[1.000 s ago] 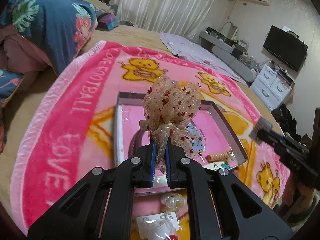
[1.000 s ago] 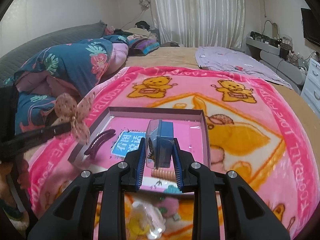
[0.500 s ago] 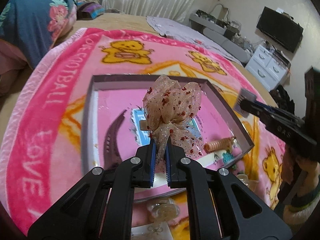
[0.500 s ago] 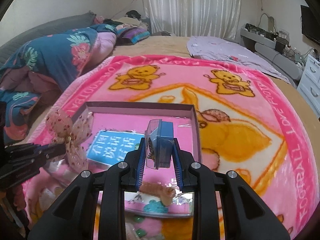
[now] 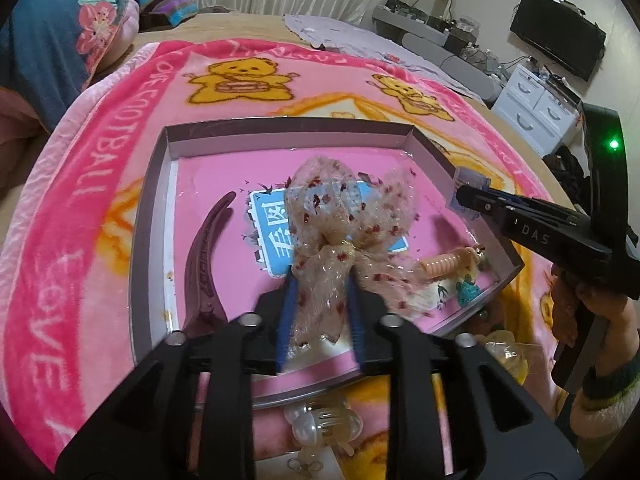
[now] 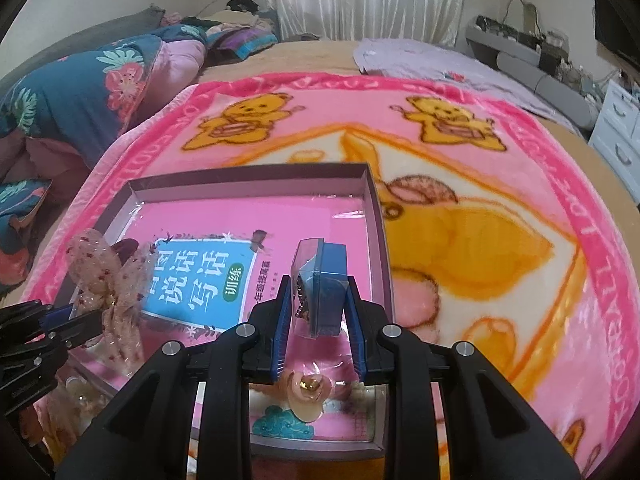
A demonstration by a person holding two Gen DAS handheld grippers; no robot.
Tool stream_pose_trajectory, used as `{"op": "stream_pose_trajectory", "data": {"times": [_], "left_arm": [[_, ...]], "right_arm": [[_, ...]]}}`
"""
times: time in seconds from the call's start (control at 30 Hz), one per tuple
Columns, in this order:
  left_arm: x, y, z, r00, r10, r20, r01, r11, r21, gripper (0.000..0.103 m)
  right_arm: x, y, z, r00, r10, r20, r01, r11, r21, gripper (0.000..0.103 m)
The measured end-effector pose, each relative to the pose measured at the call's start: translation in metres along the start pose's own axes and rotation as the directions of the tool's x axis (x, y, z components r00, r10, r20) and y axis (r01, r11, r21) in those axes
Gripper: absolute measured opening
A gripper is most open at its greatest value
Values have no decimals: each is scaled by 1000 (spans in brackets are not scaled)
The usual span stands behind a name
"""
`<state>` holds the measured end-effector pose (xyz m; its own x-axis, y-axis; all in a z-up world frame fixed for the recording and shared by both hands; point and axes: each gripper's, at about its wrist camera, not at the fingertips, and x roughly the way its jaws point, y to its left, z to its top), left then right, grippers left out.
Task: Organize jewelry
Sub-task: 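Carry the bow and blue case into the box and open both tools, then withdraw both open tools from the box back toward the jewelry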
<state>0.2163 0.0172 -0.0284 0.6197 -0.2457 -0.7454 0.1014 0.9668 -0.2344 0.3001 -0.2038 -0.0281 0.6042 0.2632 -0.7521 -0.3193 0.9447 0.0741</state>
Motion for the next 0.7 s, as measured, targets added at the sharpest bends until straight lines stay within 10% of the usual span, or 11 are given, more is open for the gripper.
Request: {"op": "stream_pose_trajectory", "data": {"times": [0.33,0.7], "left_arm": [[-20,6,4,1000,20,24,-20,1000,-1,55],[-46,13,6,998,34,44,-33,999,-23,81]], "right_arm": [[4,0,-9,1000,14,-25,-14,1000,23,25],[-34,-7,-23,999,38,32,-39,998,55,54]]}}
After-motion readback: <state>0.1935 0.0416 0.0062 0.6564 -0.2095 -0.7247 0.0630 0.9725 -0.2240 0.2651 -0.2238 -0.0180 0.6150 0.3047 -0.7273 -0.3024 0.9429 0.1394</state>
